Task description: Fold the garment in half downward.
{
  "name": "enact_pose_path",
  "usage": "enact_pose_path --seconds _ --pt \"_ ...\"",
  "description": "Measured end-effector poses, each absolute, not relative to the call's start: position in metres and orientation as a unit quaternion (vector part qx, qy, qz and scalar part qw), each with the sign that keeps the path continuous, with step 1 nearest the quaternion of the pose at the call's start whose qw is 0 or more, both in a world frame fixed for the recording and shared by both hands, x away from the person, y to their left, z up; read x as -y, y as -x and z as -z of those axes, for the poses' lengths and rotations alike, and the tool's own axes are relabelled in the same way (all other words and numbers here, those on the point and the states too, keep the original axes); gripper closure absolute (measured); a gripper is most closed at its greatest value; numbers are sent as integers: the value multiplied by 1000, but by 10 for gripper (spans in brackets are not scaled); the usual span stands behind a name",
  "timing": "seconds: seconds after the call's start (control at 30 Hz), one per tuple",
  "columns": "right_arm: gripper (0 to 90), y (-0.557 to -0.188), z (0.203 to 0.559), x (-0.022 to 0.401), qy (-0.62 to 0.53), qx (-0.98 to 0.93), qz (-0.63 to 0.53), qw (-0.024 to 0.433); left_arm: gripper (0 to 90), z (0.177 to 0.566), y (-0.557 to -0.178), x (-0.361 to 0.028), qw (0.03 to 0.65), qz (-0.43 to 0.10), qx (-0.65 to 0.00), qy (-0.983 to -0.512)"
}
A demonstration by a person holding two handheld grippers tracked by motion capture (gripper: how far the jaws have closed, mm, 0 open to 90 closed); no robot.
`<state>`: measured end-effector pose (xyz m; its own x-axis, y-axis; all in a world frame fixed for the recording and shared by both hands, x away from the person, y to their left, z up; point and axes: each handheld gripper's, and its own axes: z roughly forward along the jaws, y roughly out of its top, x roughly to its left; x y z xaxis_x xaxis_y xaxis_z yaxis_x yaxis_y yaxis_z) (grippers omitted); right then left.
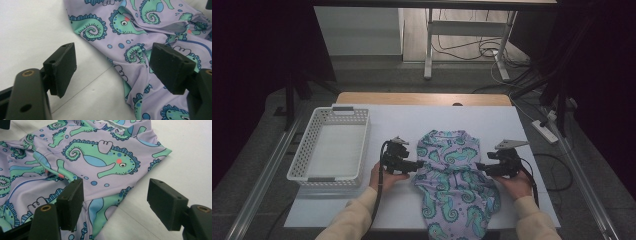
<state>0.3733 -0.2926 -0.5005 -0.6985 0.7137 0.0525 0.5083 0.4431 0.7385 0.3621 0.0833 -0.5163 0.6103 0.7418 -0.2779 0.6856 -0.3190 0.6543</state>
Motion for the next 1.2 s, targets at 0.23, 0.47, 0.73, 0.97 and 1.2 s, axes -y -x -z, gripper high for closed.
enact_pose_path --seconds 0.23,0.47,0.73,0.97,1.2 --pt "297 -381 501 291 -365 -840 -376 139 220 516 -366 -83 381 -37 -439 -813" --pt "295 -394 498 289 -363 -844 -367 147 212 516 -380 -80 381 -32 -444 -811" --pt "290 -419 500 288 -382 -839 -359 146 203 520 -400 -67 368 -32 -451 -813" --pt "271 -439 506 283 -392 -841 -347 137 190 522 -421 -65 362 -36 -456 -812" --pt "250 -457 510 278 -398 -843 -339 124 161 523 -438 -63 347 -48 -454 -819"
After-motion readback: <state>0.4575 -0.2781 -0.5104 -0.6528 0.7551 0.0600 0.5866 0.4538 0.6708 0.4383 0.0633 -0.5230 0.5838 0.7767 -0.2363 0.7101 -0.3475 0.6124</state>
